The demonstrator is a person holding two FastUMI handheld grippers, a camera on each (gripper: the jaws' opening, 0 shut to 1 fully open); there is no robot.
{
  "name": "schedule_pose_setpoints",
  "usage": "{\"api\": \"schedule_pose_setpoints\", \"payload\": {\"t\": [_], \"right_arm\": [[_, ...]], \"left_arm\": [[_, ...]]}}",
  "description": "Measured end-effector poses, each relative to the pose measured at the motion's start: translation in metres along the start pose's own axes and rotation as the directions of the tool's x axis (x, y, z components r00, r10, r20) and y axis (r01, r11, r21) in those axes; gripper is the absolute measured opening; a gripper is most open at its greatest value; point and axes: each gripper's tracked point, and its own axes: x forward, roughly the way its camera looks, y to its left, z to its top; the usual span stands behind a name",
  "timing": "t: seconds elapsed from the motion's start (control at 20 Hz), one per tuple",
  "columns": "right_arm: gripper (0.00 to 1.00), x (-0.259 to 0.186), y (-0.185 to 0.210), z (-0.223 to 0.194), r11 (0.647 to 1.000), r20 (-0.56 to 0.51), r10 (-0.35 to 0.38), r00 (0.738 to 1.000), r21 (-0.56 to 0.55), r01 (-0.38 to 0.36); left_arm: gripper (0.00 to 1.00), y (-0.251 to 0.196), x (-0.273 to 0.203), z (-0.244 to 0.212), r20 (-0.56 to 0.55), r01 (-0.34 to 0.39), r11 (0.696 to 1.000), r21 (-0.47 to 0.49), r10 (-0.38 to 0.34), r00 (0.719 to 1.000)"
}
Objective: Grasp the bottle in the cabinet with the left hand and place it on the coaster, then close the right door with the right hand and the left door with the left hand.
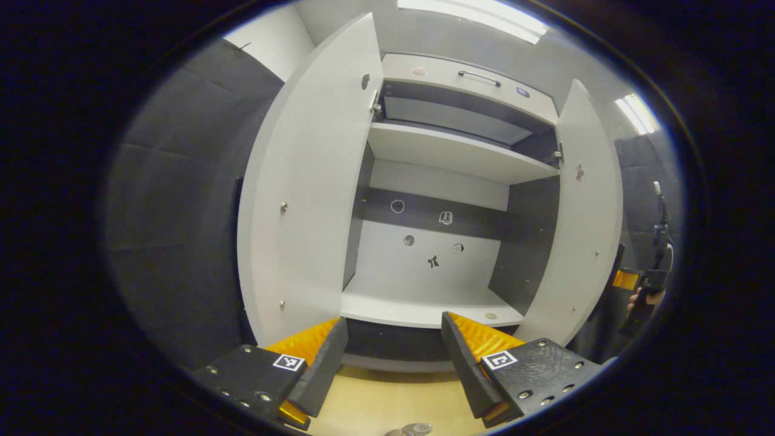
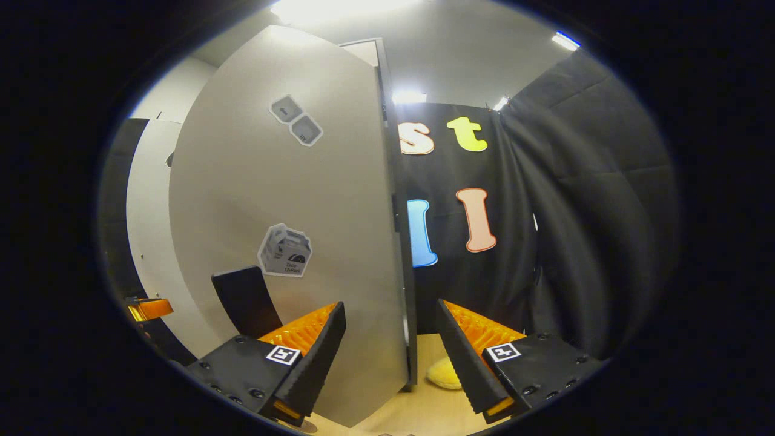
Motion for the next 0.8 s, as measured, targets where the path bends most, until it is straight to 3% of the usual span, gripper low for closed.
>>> {"api": "schedule_pose_setpoints", "payload": {"t": [0.05,0.1,0.2,0.35,0.4,0.5,0.55,0.6,0.8], "right_arm": [[0.96,0.006,0.014,-0.002,1.000,-0.005,0.013,1.000,-0.002,-0.013],[0.96,0.010,0.025,-0.006,1.000,-0.016,0.024,1.000,-0.004,-0.024],[0.96,0.015,0.038,-0.019,1.000,-0.054,0.006,0.998,-0.004,-0.006],[0.96,0.012,0.043,-0.027,0.999,-0.055,-0.048,0.997,0.000,0.049],[0.96,0.013,0.041,-0.032,0.998,-0.062,-0.065,0.996,0.022,0.067],[0.96,0.015,0.044,-0.042,0.992,-0.094,-0.070,0.993,0.094,0.079],[0.96,0.018,0.049,-0.045,0.989,-0.105,-0.059,0.993,0.127,0.073],[0.96,0.019,0.052,-0.046,0.987,-0.111,-0.058,0.992,0.145,0.074],[0.96,0.024,0.062,-0.041,0.986,-0.086,-0.060,0.994,0.148,0.072]], "left_arm": [[0.90,0.006,-0.002,0.000,-0.002,0.005,1.000,-0.004,-0.005,1.000],[0.97,0.011,-0.004,0.000,-0.002,0.009,1.000,-0.009,-0.009,1.000],[0.83,0.021,-0.009,0.000,-0.002,0.020,1.000,-0.017,-0.020,1.000],[0.83,0.034,-0.023,0.003,0.031,0.059,0.998,-0.001,-0.059,0.998],[0.97,0.038,-0.027,0.002,0.036,0.083,0.996,0.015,-0.083,0.996],[0.98,0.043,-0.036,0.001,0.044,0.141,0.990,0.027,-0.142,0.989],[0.90,0.046,-0.039,0.004,0.051,0.163,0.986,0.030,-0.164,0.985],[0.90,0.049,-0.044,0.008,0.061,0.176,0.984,0.038,-0.178,0.982],[0.90,0.080,-0.060,0.014,0.070,0.137,0.988,0.069,-0.142,0.987]]}}
